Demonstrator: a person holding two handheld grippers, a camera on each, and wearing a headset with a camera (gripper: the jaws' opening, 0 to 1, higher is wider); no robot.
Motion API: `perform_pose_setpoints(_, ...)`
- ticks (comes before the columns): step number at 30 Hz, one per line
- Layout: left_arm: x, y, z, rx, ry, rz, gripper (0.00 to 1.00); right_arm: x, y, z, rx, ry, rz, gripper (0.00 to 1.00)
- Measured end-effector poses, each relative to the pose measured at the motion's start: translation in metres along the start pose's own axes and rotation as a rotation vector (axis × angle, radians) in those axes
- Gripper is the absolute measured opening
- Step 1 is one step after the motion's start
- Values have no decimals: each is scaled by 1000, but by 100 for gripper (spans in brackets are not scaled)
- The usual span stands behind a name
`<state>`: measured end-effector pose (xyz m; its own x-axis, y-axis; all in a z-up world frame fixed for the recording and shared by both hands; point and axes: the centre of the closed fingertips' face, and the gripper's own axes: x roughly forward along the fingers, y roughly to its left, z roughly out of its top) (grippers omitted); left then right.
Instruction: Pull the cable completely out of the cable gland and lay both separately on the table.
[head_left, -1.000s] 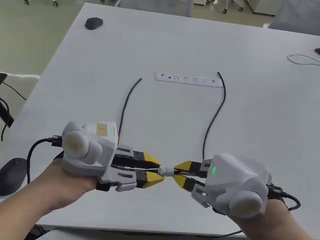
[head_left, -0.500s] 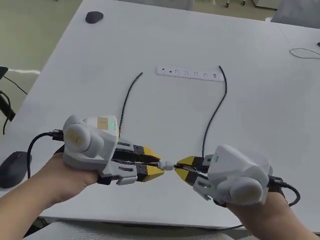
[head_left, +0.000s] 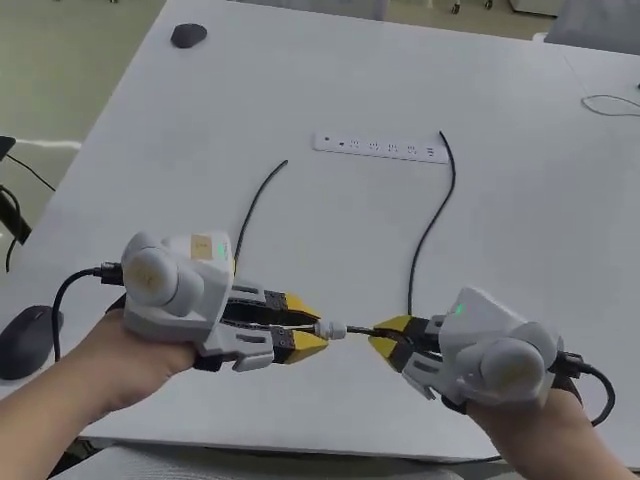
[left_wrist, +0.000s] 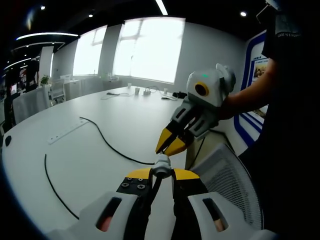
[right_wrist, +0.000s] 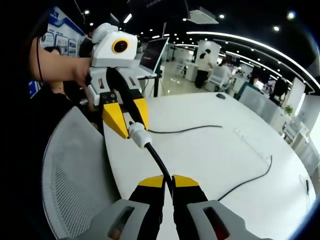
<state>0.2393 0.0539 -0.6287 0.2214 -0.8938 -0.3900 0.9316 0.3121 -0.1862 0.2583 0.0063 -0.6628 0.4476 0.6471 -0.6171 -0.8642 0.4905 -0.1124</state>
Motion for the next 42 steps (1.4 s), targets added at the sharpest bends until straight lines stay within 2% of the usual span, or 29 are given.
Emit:
perform_pose_setpoints(3, 2, -1, 0, -2, -1, -2, 15, -1, -5, -6, 17, 11, -15, 0)
perform_pose_setpoints(9, 4, -1, 2, -3, -5, 0, 15, -3, -20, -23, 105, 31, -57, 0)
perform_pose_setpoints(15, 6, -2, 3, -4, -6, 2, 15, -3, -27, -37, 197, 57, -72, 0)
perform_pose_setpoints(20, 6, -2, 2, -12, -6, 4, 15, 1, -30, -49, 332, 65, -75, 0)
perform_pose_setpoints(23, 5, -1, 2, -24, -7, 7, 15, 3, -32, -52, 357, 65, -73, 0)
perform_pose_setpoints(30, 3, 2, -1, -35, -6, 16, 15, 5, -30, -48, 318, 67, -72, 1)
perform_pose_setpoints(42, 1, 3, -3, -44, 1, 11, 15, -4, -26, -46, 227, 67, -95, 3)
